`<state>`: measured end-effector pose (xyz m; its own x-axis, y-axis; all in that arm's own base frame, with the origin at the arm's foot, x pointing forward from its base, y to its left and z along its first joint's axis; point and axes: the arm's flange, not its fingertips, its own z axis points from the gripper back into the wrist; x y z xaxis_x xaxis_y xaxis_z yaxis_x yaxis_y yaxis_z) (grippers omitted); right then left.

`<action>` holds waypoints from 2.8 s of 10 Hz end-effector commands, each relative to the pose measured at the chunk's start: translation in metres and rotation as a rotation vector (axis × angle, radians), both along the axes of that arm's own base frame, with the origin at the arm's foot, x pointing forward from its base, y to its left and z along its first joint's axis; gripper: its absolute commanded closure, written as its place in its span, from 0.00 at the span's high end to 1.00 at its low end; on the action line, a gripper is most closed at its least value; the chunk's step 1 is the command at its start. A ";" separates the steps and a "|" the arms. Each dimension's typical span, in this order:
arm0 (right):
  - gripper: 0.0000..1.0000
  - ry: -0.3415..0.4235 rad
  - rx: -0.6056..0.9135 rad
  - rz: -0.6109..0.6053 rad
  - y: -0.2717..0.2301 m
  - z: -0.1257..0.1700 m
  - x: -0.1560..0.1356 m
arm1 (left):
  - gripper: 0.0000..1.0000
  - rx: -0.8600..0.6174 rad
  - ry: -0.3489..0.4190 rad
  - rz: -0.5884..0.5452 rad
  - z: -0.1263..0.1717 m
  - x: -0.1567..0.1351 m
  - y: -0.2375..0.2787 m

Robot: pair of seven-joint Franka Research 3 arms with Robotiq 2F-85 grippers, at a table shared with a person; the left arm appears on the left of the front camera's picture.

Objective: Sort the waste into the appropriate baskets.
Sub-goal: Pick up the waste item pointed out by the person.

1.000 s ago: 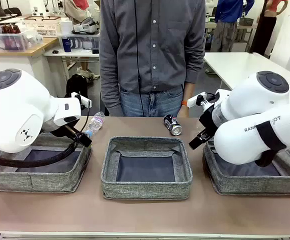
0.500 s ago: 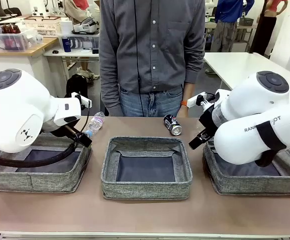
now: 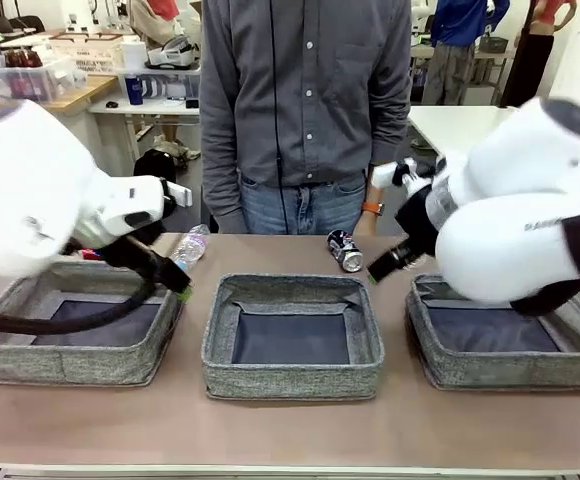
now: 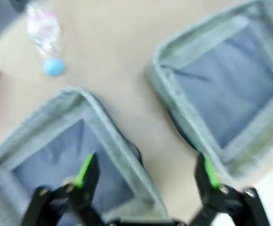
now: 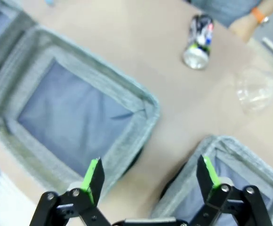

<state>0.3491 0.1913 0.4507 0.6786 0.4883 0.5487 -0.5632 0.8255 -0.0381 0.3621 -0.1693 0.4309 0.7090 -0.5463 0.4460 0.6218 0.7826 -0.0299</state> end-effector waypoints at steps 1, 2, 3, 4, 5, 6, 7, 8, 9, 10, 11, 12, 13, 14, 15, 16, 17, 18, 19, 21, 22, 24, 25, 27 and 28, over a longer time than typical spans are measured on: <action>1.00 -0.093 -0.010 -0.023 -0.014 0.037 -0.075 | 1.00 -0.015 -0.075 -0.038 0.054 -0.043 0.023; 1.00 -0.150 -0.067 -0.052 -0.013 0.038 -0.087 | 1.00 -0.018 -0.123 -0.013 0.058 -0.052 0.023; 1.00 -0.227 -0.136 -0.131 -0.015 0.031 -0.086 | 1.00 0.005 -0.214 0.019 0.053 -0.048 0.019; 1.00 -0.097 -0.004 -0.010 0.005 0.064 -0.044 | 1.00 -0.024 -0.069 -0.021 0.065 -0.033 0.012; 1.00 -0.165 -0.049 -0.038 0.006 0.079 -0.056 | 1.00 -0.023 -0.133 -0.014 0.084 -0.039 0.015; 1.00 -0.134 0.137 -0.016 -0.008 0.077 -0.056 | 1.00 -0.160 -0.025 -0.120 0.081 -0.036 0.013; 1.00 -0.033 0.432 -0.075 -0.033 0.079 -0.060 | 1.00 -0.392 0.095 -0.195 0.087 -0.037 0.025; 1.00 0.083 0.703 -0.081 -0.059 0.077 -0.065 | 1.00 -0.597 0.221 -0.207 0.088 -0.036 0.046; 1.00 0.184 0.926 -0.089 -0.085 0.066 -0.066 | 1.00 -0.801 0.293 -0.242 0.083 -0.034 0.069; 1.00 0.254 1.059 -0.151 -0.106 0.052 -0.066 | 1.00 -1.021 0.341 -0.261 0.074 -0.029 0.085; 1.00 0.304 1.195 -0.107 -0.125 0.033 -0.067 | 1.00 -1.142 0.341 -0.191 0.062 -0.023 0.098; 1.00 0.351 1.277 -0.061 -0.134 0.016 -0.069 | 1.00 -1.270 0.323 -0.132 0.049 -0.020 0.120; 1.00 0.415 1.299 -0.043 -0.140 0.000 -0.068 | 1.00 -1.367 0.296 -0.077 0.037 -0.016 0.135; 1.00 0.469 1.294 -0.063 -0.143 -0.014 -0.066 | 1.00 -1.413 0.293 -0.039 0.028 -0.012 0.141; 1.00 0.518 1.283 -0.092 -0.143 -0.029 -0.065 | 1.00 -1.439 0.301 -0.030 0.022 -0.007 0.139; 1.00 0.522 1.255 -0.104 -0.142 -0.036 -0.062 | 1.00 -1.417 0.315 0.002 0.020 -0.003 0.138; 1.00 0.525 1.131 -0.198 -0.135 -0.041 -0.055 | 1.00 -1.428 0.291 -0.070 0.037 -0.005 0.164; 1.00 0.504 1.336 -0.075 -0.155 0.020 0.005 | 1.00 -1.428 0.291 -0.070 0.037 -0.005 0.164; 1.00 0.504 1.336 -0.075 -0.155 0.020 0.005 | 1.00 -1.428 0.291 -0.070 0.037 -0.005 0.164; 1.00 0.504 1.336 -0.075 -0.155 0.020 0.005 | 1.00 -1.428 0.291 -0.070 0.037 -0.005 0.164; 1.00 0.504 1.336 -0.075 -0.155 0.020 0.005 | 1.00 -1.428 0.291 -0.070 0.037 -0.005 0.164; 1.00 0.504 1.336 -0.075 -0.155 0.020 0.005 | 1.00 -1.428 0.291 -0.070 0.037 -0.005 0.164; 1.00 0.504 1.336 -0.075 -0.155 0.020 0.005 | 1.00 -1.428 0.291 -0.070 0.037 -0.005 0.164; 1.00 0.504 1.336 -0.075 -0.155 0.020 0.005 | 1.00 -1.428 0.291 -0.070 0.037 -0.005 0.164; 1.00 0.504 1.336 -0.075 -0.155 0.020 0.005 | 1.00 -1.428 0.291 -0.070 0.037 -0.005 0.164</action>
